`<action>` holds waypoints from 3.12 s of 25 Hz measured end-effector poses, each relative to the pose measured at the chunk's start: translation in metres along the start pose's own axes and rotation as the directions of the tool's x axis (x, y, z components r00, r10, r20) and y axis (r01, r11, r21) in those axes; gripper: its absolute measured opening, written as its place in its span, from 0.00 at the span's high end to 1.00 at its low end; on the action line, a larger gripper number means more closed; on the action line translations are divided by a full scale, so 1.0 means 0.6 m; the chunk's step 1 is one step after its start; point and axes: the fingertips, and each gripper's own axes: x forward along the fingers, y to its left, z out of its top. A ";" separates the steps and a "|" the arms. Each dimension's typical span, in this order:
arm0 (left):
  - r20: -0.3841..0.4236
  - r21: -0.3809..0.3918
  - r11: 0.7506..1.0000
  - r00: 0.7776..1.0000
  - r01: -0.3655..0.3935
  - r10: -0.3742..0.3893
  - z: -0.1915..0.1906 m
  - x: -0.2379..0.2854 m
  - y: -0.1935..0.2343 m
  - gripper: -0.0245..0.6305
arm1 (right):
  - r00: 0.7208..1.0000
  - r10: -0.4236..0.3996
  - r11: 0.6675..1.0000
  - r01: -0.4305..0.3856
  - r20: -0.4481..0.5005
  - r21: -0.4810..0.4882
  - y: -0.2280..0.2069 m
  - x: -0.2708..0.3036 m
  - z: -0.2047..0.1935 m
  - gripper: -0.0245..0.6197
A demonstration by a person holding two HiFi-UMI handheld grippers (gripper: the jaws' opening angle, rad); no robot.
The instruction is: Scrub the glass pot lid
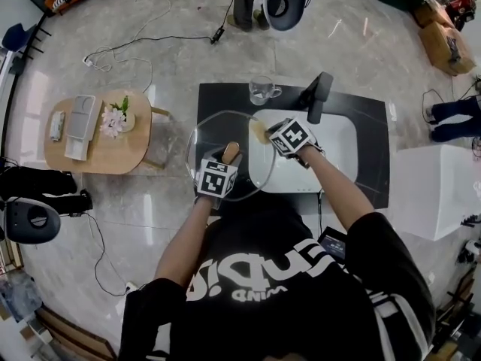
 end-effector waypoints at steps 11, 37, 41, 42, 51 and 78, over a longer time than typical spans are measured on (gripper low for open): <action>0.004 -0.004 1.000 1.000 0.002 -0.002 0.001 -0.001 0.000 0.68 | 1.000 -0.005 1.000 0.004 0.008 0.019 0.038 -0.021 -0.059 0.92; 0.025 -0.038 0.999 1.000 -0.012 0.013 0.002 -0.001 0.001 0.68 | 0.989 0.146 0.988 -0.146 -0.005 -0.049 0.204 -0.032 -0.123 0.92; 0.030 -0.042 0.999 1.000 -0.010 0.011 0.003 -0.001 0.001 0.68 | 0.982 0.188 0.979 -0.189 -0.013 -0.083 0.243 -0.028 -0.120 0.92; 0.030 -0.044 0.999 0.999 -0.009 0.011 0.003 -0.002 0.001 0.68 | 0.981 0.193 0.976 -0.194 -0.018 -0.097 0.253 -0.027 -0.119 0.92; 0.032 -0.045 0.999 0.999 -0.011 0.012 0.001 -0.001 0.002 0.68 | 0.984 0.158 0.972 -0.170 -0.084 -0.161 0.266 -0.021 -0.115 0.92; 0.044 -0.044 0.999 0.999 -0.016 0.017 0.003 -0.002 0.003 0.68 | 0.992 0.112 0.967 -0.120 -0.050 -0.225 0.281 -0.022 -0.081 0.92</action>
